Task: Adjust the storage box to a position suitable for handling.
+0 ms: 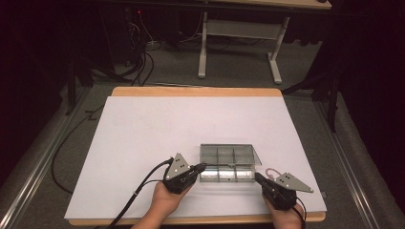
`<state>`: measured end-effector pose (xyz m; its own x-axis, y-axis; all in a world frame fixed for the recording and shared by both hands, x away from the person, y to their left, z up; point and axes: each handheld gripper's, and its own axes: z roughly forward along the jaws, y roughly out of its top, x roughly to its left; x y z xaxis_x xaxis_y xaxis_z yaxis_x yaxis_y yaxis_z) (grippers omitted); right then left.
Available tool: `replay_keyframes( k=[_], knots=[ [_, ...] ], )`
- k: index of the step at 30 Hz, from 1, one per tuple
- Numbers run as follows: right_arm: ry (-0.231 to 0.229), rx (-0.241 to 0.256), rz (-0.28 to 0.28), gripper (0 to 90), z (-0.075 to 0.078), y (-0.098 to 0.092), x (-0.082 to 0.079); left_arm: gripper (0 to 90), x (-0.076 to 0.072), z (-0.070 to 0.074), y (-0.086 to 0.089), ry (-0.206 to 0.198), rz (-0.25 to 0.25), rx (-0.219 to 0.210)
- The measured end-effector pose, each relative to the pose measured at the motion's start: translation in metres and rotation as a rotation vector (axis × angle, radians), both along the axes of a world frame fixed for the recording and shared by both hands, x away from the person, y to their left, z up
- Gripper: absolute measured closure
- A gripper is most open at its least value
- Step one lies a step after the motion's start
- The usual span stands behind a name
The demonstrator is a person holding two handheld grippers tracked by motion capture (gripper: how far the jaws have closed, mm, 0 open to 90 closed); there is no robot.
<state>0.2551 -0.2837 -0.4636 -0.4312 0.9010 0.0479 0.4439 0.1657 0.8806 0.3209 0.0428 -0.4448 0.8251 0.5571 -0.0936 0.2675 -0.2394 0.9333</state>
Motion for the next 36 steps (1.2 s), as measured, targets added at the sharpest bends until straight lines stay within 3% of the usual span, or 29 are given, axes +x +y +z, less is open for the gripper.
replay_keyframes(
  k=[11,21,24,36],
  knots=[
    [-0.006,0.002,0.004,90.0,-0.001,0.0,0.0,90.0,0.015,0.004,-0.001,-0.012,0.023,-0.02],
    [-0.006,0.003,0.003,90.0,-0.001,0.0,-0.001,90.0,0.027,0.009,-0.004,-0.021,0.03,-0.005],
    [-0.007,0.007,0.006,90.0,-0.002,0.0,0.0,90.0,0.03,0.008,-0.006,-0.009,0.041,-0.02],
    [-0.008,0.01,0.01,90.0,-0.002,0.0,0.0,90.0,0.045,0.011,-0.01,-0.027,0.069,-0.017]
  ],
)
